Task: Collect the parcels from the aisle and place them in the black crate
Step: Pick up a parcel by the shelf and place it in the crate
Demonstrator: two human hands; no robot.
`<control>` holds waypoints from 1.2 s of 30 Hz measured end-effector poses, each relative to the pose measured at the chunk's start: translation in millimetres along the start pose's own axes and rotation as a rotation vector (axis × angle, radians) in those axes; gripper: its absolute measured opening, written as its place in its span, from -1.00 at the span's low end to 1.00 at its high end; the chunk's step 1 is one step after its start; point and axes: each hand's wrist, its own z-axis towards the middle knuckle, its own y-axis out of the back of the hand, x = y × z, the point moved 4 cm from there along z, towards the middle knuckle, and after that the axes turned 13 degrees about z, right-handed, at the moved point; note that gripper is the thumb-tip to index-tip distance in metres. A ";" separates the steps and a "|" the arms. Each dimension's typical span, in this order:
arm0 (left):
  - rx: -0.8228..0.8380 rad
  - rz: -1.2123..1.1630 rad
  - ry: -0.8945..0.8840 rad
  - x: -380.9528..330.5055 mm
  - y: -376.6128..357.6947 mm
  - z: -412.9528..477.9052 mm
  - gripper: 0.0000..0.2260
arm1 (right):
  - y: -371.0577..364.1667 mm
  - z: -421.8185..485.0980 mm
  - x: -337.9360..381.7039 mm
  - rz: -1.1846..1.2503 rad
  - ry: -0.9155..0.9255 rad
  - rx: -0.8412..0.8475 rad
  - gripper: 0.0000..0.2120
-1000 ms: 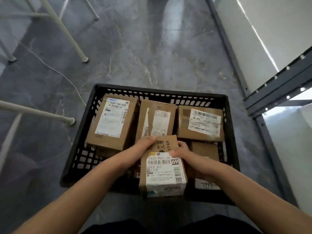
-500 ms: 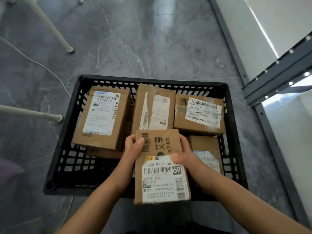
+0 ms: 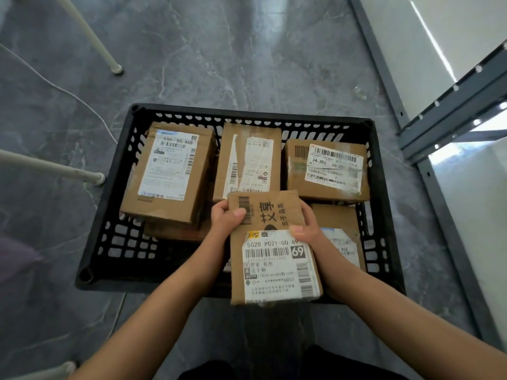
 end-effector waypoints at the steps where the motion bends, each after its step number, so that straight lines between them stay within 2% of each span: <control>1: 0.030 0.006 0.003 -0.5 -0.9 -1.4 -0.15 | -0.6 1.4 -0.2 0.018 0.009 -0.020 -0.36; 3: 0.153 0.003 0.029 4.0 -0.5 -9.3 -0.21 | -1.4 1.5 0.6 0.059 0.037 -0.034 -0.33; 5: 0.115 0.062 0.049 3.7 -0.4 -5.9 -0.29 | -4.2 -2.8 3.8 0.045 0.026 -0.023 -0.29; 7: 0.141 0.117 -0.076 8.0 14.5 -8.3 -0.61 | -0.7 -0.4 4.1 -0.060 -0.038 -0.018 -0.29; 9: 0.001 0.193 -0.088 12.4 24.0 -7.9 -0.82 | 3.0 6.8 4.7 -0.197 -0.082 -0.044 -0.35; 10: -0.051 0.162 -0.047 14.6 24.1 -12.5 -0.76 | 7.0 9.2 5.4 -0.236 -0.103 -0.057 -0.35; 11: -0.074 0.091 -0.003 16.6 24.8 -18.7 -0.61 | 10.1 7.9 5.7 -0.240 -0.149 -0.048 -0.28; 12: -0.100 0.014 -0.009 22.6 31.5 -27.5 -0.51 | 11.0 2.3 4.8 -0.210 -0.220 0.009 -0.15; 13: -0.138 -0.044 -0.020 26.9 36.8 -30.1 -0.46 | 8.5 -6.7 4.9 -0.179 -0.288 0.079 -0.04; 15: -0.161 -0.118 -0.015 30.4 39.2 -34.7 -0.42 | 5.0 -23.4 10.5 -0.156 -0.323 0.130 0.03; 18: -0.116 -0.023 0.055 30.2 41.0 -35.9 -0.51 | 8.6 -20.4 16.8 -0.120 -0.226 0.011 -0.14; 22: -0.147 0.188 0.176 21.7 58.3 -30.0 -0.88 | 9.6 -14.3 24.8 -0.213 -0.150 -0.056 -0.34; 23: -0.121 0.228 0.196 20.1 58.1 -27.4 -0.92 | 8.3 -13.4 27.8 -0.264 -0.143 -0.054 -0.40; 27: -0.029 0.480 0.172 28.3 51.4 -27.2 -0.85 | 15.5 -4.9 26.7 -0.427 -0.136 -0.087 -0.70; 28: 0.015 0.578 0.152 29.6 46.9 -25.2 -0.78 | 18.5 -3.4 21.2 -0.440 -0.154 -0.102 -0.74; 30: 0.078 0.714 0.108 33.9 44.1 -27.0 -0.49 | 25.5 -1.3 6.2 -0.450 -0.217 -0.143 -0.66; 31: 0.084 0.739 0.108 35.3 44.4 -25.6 -0.42 | 29.1 0.1 -1.5 -0.441 -0.242 -0.162 -0.64; 34: 0.081 0.796 0.112 39.4 42.9 -21.6 -0.48 | 32.4 4.2 -16.6 -0.426 -0.291 -0.192 -0.63; 36: 0.069 0.869 0.138 41.6 41.1 -17.3 -0.58 | 24.5 4.7 -16.8 -0.502 -0.300 -0.194 -0.50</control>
